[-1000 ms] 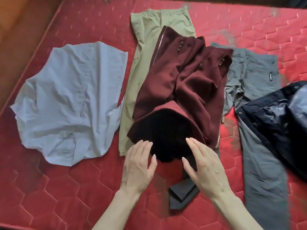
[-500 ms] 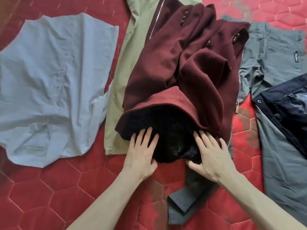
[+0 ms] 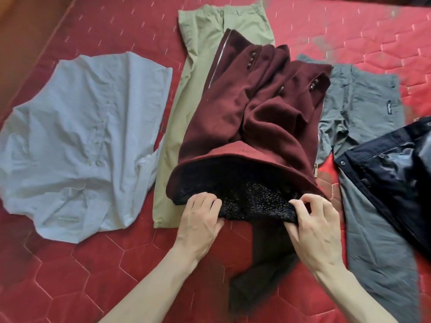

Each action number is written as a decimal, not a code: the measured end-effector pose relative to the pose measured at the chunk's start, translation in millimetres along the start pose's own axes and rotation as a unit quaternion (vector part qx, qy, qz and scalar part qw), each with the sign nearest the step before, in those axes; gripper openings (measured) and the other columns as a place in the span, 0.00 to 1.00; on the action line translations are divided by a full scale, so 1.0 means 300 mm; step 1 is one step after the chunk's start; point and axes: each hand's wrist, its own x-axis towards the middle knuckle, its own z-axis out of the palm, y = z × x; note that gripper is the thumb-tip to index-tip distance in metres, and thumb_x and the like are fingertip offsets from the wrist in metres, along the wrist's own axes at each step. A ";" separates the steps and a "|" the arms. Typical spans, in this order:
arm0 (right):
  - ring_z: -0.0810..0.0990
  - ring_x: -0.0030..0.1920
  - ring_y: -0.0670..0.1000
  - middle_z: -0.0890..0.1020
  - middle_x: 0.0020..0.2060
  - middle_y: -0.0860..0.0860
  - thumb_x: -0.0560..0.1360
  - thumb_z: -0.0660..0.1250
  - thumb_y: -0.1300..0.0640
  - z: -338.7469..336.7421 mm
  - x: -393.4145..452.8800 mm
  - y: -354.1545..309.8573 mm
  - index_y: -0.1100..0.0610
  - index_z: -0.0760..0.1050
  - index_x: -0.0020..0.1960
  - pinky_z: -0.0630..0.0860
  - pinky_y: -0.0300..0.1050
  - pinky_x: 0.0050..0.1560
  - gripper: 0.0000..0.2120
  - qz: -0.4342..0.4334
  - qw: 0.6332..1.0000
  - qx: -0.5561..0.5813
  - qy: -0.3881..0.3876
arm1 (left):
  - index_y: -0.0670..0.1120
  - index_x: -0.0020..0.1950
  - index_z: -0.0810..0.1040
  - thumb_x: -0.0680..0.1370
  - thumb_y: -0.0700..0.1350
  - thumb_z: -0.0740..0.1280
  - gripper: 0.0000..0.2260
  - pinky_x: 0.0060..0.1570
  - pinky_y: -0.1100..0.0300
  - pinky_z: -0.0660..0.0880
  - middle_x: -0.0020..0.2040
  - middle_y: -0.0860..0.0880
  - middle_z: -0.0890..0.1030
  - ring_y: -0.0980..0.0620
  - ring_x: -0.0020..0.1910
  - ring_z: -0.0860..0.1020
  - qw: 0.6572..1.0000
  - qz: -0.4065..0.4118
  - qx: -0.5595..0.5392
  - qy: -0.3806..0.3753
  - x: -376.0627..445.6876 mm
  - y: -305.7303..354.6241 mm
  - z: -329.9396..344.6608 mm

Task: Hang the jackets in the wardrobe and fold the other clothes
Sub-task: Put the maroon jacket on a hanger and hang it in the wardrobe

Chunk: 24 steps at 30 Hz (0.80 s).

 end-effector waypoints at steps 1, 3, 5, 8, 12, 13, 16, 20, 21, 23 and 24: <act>0.75 0.57 0.62 0.78 0.55 0.57 0.72 0.65 0.49 -0.049 0.016 -0.002 0.60 0.82 0.59 0.71 0.59 0.60 0.21 0.001 1.000 -0.011 0.012 | 0.42 0.56 0.81 0.70 0.44 0.79 0.18 0.62 0.49 0.75 0.52 0.46 0.80 0.45 0.55 0.77 1.000 -0.004 -0.009 0.005 0.021 0.021 -0.046; 0.75 0.56 0.62 0.79 0.54 0.56 0.71 0.63 0.48 -0.144 0.045 -0.005 0.59 0.81 0.59 0.70 0.58 0.59 0.22 0.003 1.000 -0.022 0.017 | 0.42 0.54 0.80 0.71 0.45 0.79 0.16 0.56 0.50 0.77 0.49 0.46 0.79 0.45 0.50 0.77 1.000 -0.008 -0.017 0.009 0.060 0.062 -0.135; 0.75 0.54 0.61 0.79 0.53 0.55 0.70 0.64 0.48 -0.252 0.086 -0.009 0.58 0.81 0.57 0.70 0.57 0.56 0.21 0.011 0.999 -0.033 0.019 | 0.43 0.51 0.78 0.72 0.45 0.79 0.14 0.49 0.49 0.77 0.45 0.46 0.77 0.45 0.45 0.76 0.999 -0.015 -0.026 0.015 0.093 0.104 -0.233; 0.75 0.52 0.60 0.78 0.51 0.54 0.69 0.69 0.49 -0.442 0.156 -0.017 0.58 0.81 0.55 0.71 0.57 0.52 0.18 0.014 0.998 -0.045 0.033 | 0.46 0.47 0.74 0.77 0.46 0.71 0.08 0.42 0.47 0.75 0.42 0.48 0.73 0.45 0.41 0.73 0.998 -0.036 -0.049 0.032 0.142 0.178 -0.407; 0.75 0.51 0.60 0.78 0.49 0.54 0.68 0.79 0.54 -0.733 0.276 -0.027 0.58 0.80 0.52 0.70 0.56 0.51 0.16 -0.005 0.996 -0.059 0.068 | 0.50 0.42 0.64 0.75 0.47 0.58 0.04 0.39 0.47 0.72 0.37 0.52 0.67 0.49 0.36 0.66 0.990 -0.072 -0.108 0.051 0.249 0.281 -0.687; 0.74 0.51 0.60 0.78 0.49 0.54 0.67 0.80 0.54 -0.807 0.315 -0.032 0.58 0.80 0.52 0.70 0.56 0.52 0.17 -0.003 0.995 -0.056 0.078 | 0.49 0.43 0.64 0.75 0.47 0.58 0.04 0.40 0.47 0.71 0.37 0.52 0.67 0.49 0.36 0.66 0.991 -0.072 -0.107 0.047 0.282 0.302 -0.756; 0.74 0.51 0.59 0.78 0.49 0.54 0.68 0.81 0.56 -1.011 0.426 -0.041 0.58 0.80 0.52 0.71 0.57 0.52 0.17 -0.005 0.993 -0.055 0.106 | 0.49 0.44 0.66 0.77 0.52 0.59 0.07 0.43 0.52 0.69 0.37 0.52 0.69 0.50 0.36 0.68 0.995 -0.037 -0.088 0.040 0.369 0.336 -0.943; 0.74 0.50 0.58 0.78 0.49 0.53 0.66 0.82 0.56 -1.298 0.547 -0.055 0.58 0.80 0.52 0.71 0.55 0.52 0.19 -0.020 0.985 -0.082 0.151 | 0.48 0.46 0.70 0.77 0.51 0.69 0.10 0.39 0.52 0.75 0.36 0.52 0.72 0.50 0.33 0.70 0.994 0.062 -0.029 0.086 0.482 0.389 -1.245; 0.74 0.50 0.58 0.78 0.48 0.53 0.66 0.82 0.56 -1.371 0.570 -0.061 0.58 0.80 0.52 0.70 0.54 0.52 0.18 -0.016 0.984 -0.085 0.158 | 0.48 0.46 0.71 0.74 0.48 0.74 0.13 0.37 0.53 0.76 0.36 0.51 0.72 0.51 0.32 0.69 0.993 0.073 -0.017 0.095 0.509 0.412 -1.323; 0.75 0.49 0.57 0.78 0.49 0.53 0.67 0.81 0.56 -1.516 0.609 -0.071 0.58 0.80 0.52 0.69 0.53 0.53 0.17 -0.019 0.980 -0.090 0.177 | 0.46 0.48 0.72 0.68 0.45 0.82 0.20 0.35 0.54 0.75 0.36 0.50 0.74 0.51 0.31 0.71 0.990 0.084 0.034 0.110 0.557 0.467 -1.468; 0.76 0.49 0.57 0.78 0.49 0.53 0.68 0.81 0.57 -1.585 0.627 -0.075 0.58 0.80 0.52 0.69 0.53 0.52 0.16 -0.026 0.977 -0.097 0.190 | 0.45 0.49 0.72 0.67 0.44 0.82 0.21 0.37 0.53 0.76 0.38 0.49 0.76 0.49 0.32 0.74 0.987 0.085 0.065 0.121 0.582 0.493 -1.532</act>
